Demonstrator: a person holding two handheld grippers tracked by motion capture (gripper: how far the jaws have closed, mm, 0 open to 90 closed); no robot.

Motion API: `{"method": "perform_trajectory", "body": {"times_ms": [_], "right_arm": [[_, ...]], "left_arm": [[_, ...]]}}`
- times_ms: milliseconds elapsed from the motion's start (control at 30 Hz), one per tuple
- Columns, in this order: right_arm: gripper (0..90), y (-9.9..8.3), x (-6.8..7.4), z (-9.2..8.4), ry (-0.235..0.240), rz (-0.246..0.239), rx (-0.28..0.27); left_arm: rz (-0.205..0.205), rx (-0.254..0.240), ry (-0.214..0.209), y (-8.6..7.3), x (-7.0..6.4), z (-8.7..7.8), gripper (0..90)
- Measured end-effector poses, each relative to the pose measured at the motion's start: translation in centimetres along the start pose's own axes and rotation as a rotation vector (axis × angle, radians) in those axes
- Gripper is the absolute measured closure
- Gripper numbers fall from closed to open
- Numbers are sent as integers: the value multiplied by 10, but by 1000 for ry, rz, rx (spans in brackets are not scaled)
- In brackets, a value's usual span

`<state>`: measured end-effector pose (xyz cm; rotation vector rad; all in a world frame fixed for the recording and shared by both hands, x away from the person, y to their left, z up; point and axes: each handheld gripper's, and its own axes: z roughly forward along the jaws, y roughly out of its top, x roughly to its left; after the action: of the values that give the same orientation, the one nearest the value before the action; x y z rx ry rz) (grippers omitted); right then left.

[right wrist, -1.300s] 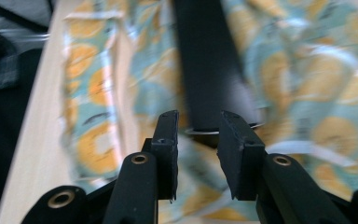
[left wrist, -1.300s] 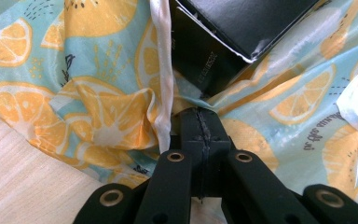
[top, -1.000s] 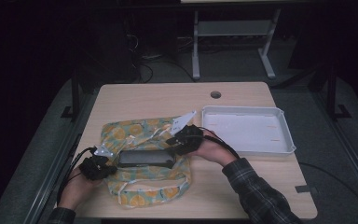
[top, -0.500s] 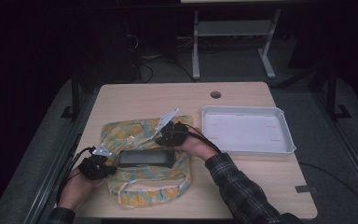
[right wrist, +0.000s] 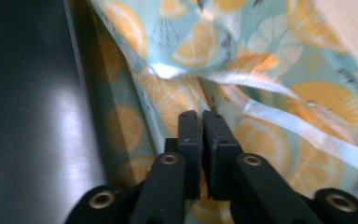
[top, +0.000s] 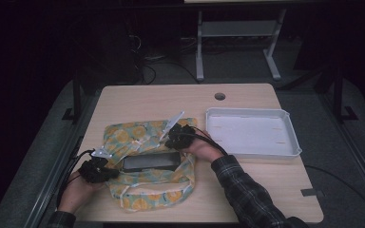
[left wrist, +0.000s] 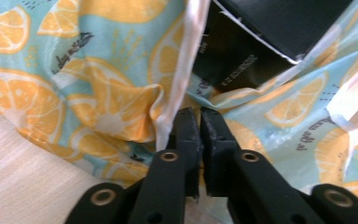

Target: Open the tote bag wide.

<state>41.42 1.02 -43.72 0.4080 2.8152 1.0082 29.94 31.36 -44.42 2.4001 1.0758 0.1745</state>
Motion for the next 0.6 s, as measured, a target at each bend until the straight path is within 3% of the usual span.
{"method": "perform_trajectory", "body": {"times_ms": [133,267,600], "right_arm": [[738,4,2,-20,35,20,-59],[659,5,4,-36,62,-1,-90],[541,-3,14,-63,147,-36,-123]], "left_arm": [[11,-3,-14,2,-3,-3,820],[8,-45,-16,4,-6,-10,787],[19,-139,-39,2,-17,-32,642]]}}
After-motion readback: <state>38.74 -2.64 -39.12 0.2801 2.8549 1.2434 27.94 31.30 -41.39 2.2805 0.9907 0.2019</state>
